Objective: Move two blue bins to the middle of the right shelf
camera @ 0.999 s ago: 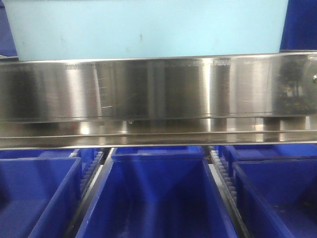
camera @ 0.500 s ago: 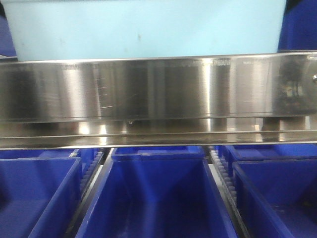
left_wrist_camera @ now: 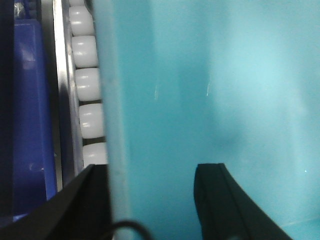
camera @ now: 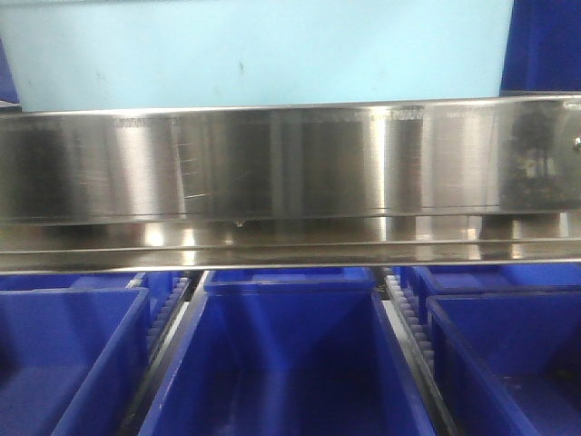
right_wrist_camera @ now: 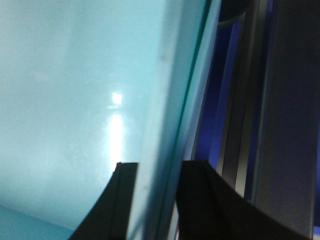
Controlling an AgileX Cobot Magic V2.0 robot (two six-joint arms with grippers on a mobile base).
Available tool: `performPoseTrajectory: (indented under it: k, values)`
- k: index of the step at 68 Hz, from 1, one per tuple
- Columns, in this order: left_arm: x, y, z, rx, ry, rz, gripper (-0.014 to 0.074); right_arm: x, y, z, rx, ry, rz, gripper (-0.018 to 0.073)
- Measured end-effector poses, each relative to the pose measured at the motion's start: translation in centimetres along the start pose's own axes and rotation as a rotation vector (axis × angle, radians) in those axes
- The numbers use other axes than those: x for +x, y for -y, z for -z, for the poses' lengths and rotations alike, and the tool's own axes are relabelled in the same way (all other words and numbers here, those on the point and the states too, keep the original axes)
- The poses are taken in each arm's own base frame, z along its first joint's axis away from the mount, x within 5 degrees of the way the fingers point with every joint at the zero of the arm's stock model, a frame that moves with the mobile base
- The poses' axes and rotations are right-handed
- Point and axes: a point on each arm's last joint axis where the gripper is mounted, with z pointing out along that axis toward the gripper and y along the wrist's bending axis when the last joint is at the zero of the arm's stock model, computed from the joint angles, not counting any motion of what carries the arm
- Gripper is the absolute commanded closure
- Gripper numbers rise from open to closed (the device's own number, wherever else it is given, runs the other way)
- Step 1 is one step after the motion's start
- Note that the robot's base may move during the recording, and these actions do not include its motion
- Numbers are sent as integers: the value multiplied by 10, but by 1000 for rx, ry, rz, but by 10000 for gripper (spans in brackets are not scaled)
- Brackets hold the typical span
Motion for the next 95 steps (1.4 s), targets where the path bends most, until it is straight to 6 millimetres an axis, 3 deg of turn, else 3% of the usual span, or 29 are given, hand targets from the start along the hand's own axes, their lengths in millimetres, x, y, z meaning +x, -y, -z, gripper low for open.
performPoseTrajectory:
  k: [10,26,50,59,95]
  values:
    - [2,1,12,8,2,13,707,4,-2,12,-9,10,-3,713]
    - [-15,10,62,37,149,-5,707,0,-9,46,-36,131,8,713]
    - [-27,20,137,79,381,-32,707,-27,-27,117,-90,370,51,713]
    - [-27,20,142,82,399,-33,707,-29,-29,125,-93,389,62,713]
    - [-27,20,142,84,398,-32,707,-28,-28,124,-89,376,65,713]
